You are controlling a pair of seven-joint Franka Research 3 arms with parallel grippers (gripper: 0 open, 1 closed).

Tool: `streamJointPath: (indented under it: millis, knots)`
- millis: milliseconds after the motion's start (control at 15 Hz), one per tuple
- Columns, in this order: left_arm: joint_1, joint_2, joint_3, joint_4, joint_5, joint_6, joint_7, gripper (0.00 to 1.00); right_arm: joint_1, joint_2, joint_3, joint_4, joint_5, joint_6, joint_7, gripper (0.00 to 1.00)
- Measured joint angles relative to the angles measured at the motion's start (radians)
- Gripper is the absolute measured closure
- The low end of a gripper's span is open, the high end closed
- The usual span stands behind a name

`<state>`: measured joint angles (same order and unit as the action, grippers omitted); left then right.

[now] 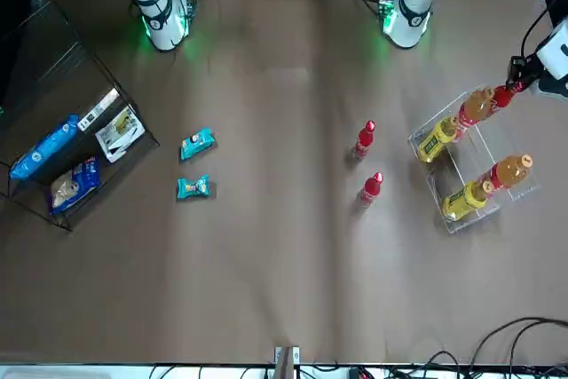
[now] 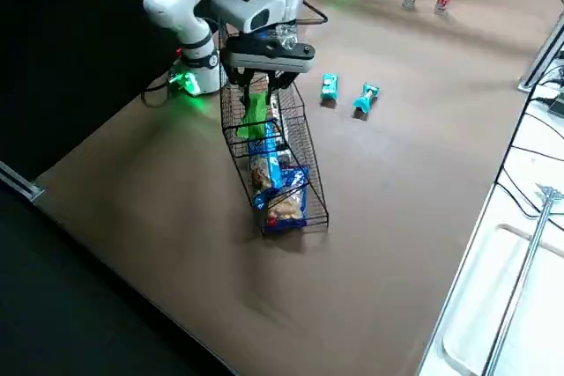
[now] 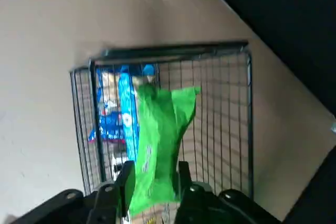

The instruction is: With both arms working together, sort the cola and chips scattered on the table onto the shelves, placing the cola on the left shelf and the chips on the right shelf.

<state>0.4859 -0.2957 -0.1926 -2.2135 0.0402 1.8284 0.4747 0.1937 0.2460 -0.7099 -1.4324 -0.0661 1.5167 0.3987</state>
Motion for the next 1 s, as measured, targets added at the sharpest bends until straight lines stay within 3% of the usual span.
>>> streamJointPath:
  millis: [67,133,400,733,1000]
  knots:
    - [-0.001,-0.001,-0.003,0.001,0.000,0.000,0.000,0.56,0.008,0.000,0.001,0.004,0.000,-0.029,-0.001,0.59]
    - [-0.002,-0.005,-0.009,0.002,0.000,0.000,0.000,0.38,0.039,-0.003,0.002,0.017,0.000,-0.094,-0.001,0.59]
    - [-0.002,-0.008,-0.011,0.027,0.000,0.000,-0.001,0.02,0.145,-0.015,0.003,0.056,0.000,-0.198,-0.001,0.59]
    - [-0.003,-0.013,-0.025,0.114,0.000,-0.047,-0.006,0.00,0.319,-0.018,0.011,0.062,0.025,-0.212,0.003,0.50]
    - [-0.005,-0.010,-0.070,0.199,-0.018,-0.072,-0.044,0.00,0.350,0.016,0.011,-0.021,0.189,-0.087,0.004,0.41]
